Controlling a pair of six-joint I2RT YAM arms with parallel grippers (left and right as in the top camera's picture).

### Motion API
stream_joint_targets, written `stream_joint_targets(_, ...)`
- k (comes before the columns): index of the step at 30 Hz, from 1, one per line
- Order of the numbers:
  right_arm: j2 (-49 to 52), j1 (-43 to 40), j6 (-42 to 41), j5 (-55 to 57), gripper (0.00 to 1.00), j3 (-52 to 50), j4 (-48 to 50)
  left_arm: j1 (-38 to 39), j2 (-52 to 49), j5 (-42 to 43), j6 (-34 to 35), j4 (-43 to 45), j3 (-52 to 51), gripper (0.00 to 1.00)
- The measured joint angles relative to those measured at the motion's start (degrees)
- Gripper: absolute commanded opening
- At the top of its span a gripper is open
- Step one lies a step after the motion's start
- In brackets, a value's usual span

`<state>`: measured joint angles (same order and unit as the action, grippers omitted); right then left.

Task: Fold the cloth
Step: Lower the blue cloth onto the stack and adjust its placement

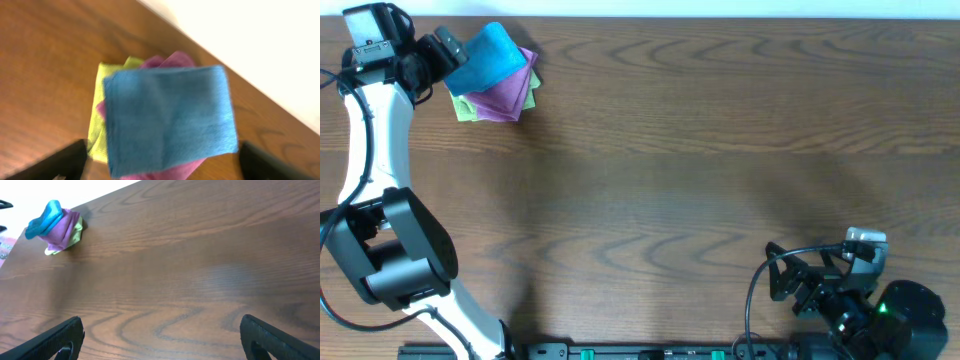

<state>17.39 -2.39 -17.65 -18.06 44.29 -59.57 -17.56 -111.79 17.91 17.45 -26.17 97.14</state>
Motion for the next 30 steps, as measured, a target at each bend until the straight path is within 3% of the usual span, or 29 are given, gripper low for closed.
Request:
stream_joint_targets(1, 0.00, 0.00, 0.00, 0.00, 0.99, 0.00, 0.02, 0.13, 0.00, 0.39, -0.11, 0.70, 0.00, 0.39)
stream_joint_targets(4, 0.00, 0.00, 0.00, 0.00, 0.99, 0.00, 0.00, 0.79, -0.02, 1.07, 0.09, 2.78, 0.00, 0.20)
stream_joint_targets(8, 0.00, 0.00, 0.00, 0.00, 0.99, 0.00, 0.02, 2.49, -1.09, 1.16, 0.72, 4.70, 0.09, 0.06)
stream_joint_targets(19, 0.00, 0.00, 0.00, 0.02, 0.99, 0.00, 0.00, 4.57, -9.86, 0.35, 2.08, 5.42, 0.11, 0.06)
stream_joint_targets(30, 0.00, 0.00, 0.00, 0.00, 0.99, 0.00, 0.02, 4.57, -10.05, -0.31, 2.23, 4.72, 0.11, 0.06)
